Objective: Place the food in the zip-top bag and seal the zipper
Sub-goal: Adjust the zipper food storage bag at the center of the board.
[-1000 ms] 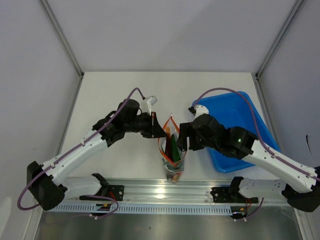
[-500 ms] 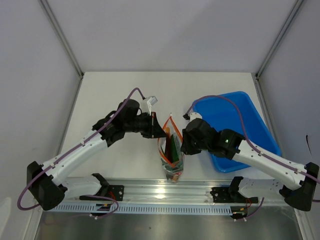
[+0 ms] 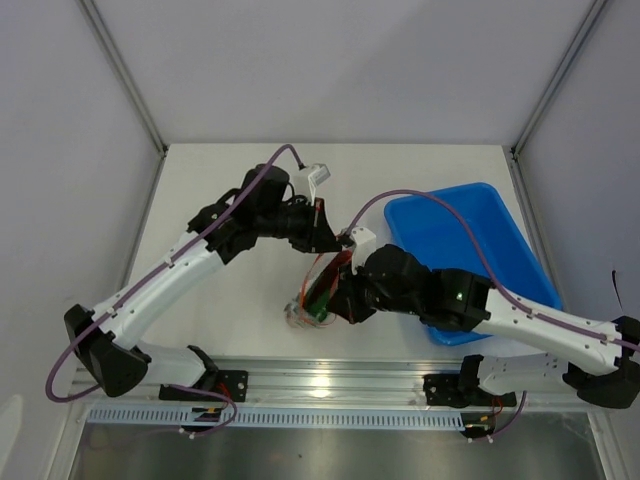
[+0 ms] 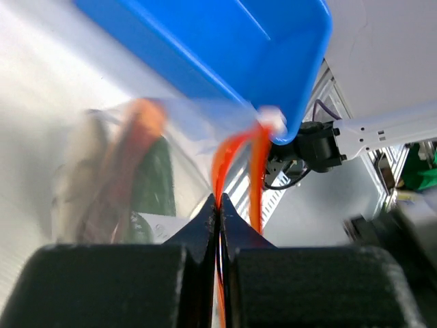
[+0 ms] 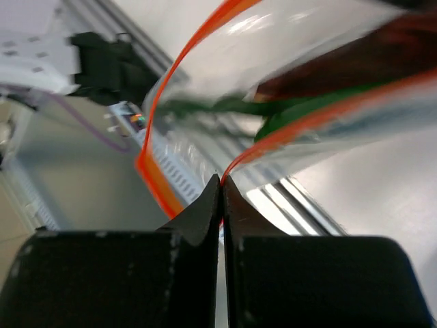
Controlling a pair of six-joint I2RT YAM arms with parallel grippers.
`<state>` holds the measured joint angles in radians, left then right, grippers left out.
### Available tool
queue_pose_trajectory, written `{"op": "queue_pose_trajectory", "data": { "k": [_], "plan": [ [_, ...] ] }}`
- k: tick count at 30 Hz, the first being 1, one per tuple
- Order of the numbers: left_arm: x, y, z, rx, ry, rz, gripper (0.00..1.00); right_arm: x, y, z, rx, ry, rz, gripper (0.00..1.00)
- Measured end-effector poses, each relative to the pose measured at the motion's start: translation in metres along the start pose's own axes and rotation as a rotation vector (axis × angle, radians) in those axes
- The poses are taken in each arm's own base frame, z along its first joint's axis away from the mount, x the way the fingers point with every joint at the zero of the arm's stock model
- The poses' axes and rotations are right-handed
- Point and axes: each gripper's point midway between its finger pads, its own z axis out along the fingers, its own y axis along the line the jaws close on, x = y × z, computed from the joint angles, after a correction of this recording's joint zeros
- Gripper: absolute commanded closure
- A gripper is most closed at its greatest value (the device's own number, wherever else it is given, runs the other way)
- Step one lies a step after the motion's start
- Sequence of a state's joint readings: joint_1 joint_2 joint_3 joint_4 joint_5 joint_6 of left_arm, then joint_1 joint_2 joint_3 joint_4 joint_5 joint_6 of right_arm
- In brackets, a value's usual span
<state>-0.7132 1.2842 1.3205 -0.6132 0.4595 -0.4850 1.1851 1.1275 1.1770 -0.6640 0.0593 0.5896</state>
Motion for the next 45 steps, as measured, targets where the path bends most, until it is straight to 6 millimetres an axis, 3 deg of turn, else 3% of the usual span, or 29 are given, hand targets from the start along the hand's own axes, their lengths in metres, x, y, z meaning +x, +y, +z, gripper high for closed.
{"op": "queue_pose_trajectory", "data": {
  "k": [3,8,9,10,12,13,18,22,27,28,30,33,36,38,41,45],
  "plan": [
    [-0.008,-0.005,0.004,0.018,0.022,0.040,0.99,-0.009,0.027,-0.013,-0.072,-0.057,-0.010,1.00],
    [0.011,0.003,0.012,0.034,0.114,0.054,0.99,-0.017,0.037,-0.021,-0.095,-0.120,0.056,0.97],
    [0.019,0.005,0.014,0.041,0.137,0.051,1.00,-0.017,0.038,-0.020,-0.100,-0.127,0.069,0.92],
    [0.027,0.008,0.016,0.045,0.165,0.045,0.99,-0.014,0.039,-0.017,-0.103,-0.124,0.081,0.78],
    [0.042,0.013,0.020,0.055,0.214,0.032,0.99,-0.005,0.038,-0.009,-0.097,-0.101,0.093,0.63],
    [0.049,0.016,0.022,0.062,0.239,0.027,1.00,0.000,0.036,-0.004,-0.088,-0.087,0.092,0.50],
    [0.070,0.023,0.027,0.090,0.310,0.018,0.99,0.013,0.028,0.013,-0.036,-0.043,0.071,0.33],
    [0.070,0.020,0.027,0.120,0.312,0.040,0.99,0.006,0.024,0.005,-0.002,-0.051,0.037,0.32],
    [0.070,0.016,0.027,0.144,0.311,0.051,0.99,-0.043,0.033,-0.033,0.009,-0.167,0.007,0.32],
    [0.069,0.015,0.027,0.149,0.310,0.052,0.99,-0.052,0.031,-0.041,0.016,-0.193,0.013,0.24],
    [0.069,0.014,0.027,0.155,0.311,0.053,0.99,-0.067,0.016,-0.056,0.053,-0.237,0.036,0.23],
    [0.069,0.014,0.027,0.158,0.312,0.054,1.00,-0.082,-0.034,-0.072,0.177,-0.290,0.109,0.22],
    [0.067,0.012,0.025,0.159,0.309,0.063,0.99,-0.068,-0.076,-0.073,0.251,-0.273,0.162,0.25],
    [0.063,0.010,0.024,0.163,0.302,0.072,0.99,-0.049,-0.085,-0.067,0.247,-0.219,0.169,0.31],
    [0.059,0.006,0.024,0.174,0.298,0.079,0.99,-0.035,-0.074,-0.062,0.183,-0.160,0.131,0.36],
    [0.058,0.002,0.024,0.197,0.306,0.075,0.99,-0.037,-0.051,-0.063,0.102,-0.153,0.047,0.36]
  ]
}}
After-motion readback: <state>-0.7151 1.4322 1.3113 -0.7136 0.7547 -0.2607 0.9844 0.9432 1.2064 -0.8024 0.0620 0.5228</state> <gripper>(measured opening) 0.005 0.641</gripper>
